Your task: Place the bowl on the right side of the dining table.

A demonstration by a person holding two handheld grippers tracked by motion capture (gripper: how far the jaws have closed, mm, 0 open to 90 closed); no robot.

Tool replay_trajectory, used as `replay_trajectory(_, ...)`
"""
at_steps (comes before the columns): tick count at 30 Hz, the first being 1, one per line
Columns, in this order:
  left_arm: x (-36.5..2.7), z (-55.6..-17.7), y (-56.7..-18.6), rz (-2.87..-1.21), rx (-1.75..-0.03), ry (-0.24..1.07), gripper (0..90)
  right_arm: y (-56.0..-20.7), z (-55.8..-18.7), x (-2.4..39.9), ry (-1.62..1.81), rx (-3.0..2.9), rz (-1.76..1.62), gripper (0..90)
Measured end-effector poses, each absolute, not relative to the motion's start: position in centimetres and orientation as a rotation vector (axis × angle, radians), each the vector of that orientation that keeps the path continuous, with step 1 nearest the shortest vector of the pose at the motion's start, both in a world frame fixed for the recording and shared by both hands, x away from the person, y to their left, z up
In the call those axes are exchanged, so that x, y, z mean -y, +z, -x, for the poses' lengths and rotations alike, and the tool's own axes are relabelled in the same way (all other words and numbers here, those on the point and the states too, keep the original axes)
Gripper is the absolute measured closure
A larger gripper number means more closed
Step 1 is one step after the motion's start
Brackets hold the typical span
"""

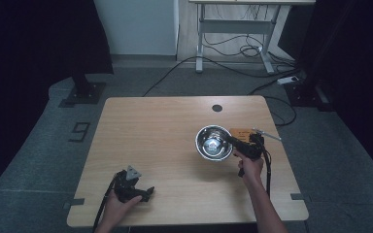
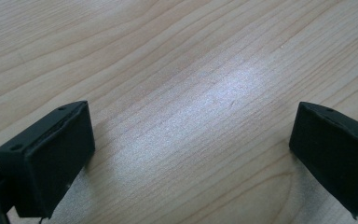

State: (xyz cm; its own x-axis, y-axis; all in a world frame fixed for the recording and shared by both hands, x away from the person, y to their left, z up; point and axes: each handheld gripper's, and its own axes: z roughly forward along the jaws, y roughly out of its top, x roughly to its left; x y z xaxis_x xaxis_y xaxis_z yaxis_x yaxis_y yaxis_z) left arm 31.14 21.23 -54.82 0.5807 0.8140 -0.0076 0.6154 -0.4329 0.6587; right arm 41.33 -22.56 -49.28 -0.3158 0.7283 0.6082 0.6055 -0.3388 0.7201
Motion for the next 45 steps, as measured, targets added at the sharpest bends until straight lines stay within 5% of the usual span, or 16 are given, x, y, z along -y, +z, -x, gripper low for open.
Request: replay_trajectory(45, -21.2, -31.2, -54.8, -2.193, -1.131, 0.416, 0.0, -49.3, -41.8, 27.8, 1.769, -1.535, -1.878, 83.1)
